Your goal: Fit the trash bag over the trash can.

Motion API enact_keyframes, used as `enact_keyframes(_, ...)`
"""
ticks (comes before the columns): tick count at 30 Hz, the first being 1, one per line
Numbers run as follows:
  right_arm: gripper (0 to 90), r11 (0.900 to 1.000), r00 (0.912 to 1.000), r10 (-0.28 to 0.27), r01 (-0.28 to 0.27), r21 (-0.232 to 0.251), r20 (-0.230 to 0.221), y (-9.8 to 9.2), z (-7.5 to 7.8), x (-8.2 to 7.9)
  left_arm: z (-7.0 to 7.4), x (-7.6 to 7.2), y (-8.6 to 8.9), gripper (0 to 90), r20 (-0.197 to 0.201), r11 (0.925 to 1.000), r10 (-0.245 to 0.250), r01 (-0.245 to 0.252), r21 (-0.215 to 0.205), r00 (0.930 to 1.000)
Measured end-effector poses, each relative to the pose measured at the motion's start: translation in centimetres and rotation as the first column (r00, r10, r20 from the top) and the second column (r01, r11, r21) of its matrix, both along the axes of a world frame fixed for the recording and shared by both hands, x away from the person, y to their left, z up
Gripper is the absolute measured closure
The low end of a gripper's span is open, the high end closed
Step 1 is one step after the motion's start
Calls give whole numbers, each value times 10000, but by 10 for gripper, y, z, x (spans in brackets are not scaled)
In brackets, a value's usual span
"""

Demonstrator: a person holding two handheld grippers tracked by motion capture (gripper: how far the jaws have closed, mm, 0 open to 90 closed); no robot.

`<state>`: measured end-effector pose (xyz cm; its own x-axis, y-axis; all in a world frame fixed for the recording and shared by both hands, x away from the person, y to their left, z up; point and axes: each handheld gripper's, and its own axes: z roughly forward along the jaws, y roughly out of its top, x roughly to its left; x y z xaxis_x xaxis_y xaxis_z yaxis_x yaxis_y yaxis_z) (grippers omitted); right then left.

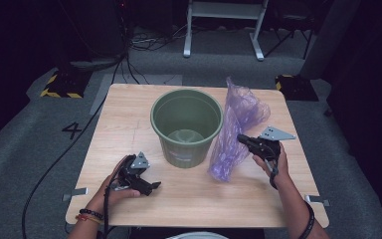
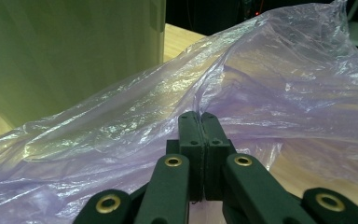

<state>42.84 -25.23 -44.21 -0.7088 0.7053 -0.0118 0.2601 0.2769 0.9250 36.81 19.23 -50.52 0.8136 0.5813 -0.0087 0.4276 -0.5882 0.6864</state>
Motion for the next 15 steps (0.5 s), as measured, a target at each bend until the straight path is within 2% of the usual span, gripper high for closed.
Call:
enact_keyframes(9, 900, 9989, 9992, -251, 238, 410, 308, -8, 16, 3, 0, 5, -2, 0, -34, 10000, 85, -86, -1, 10000)
enact_keyframes(15, 900, 9988, 9974, -279, 252, 425, 662, -9, 31, 1, 0, 16, -6, 0, -37, 10000, -38, 38, 21, 10000)
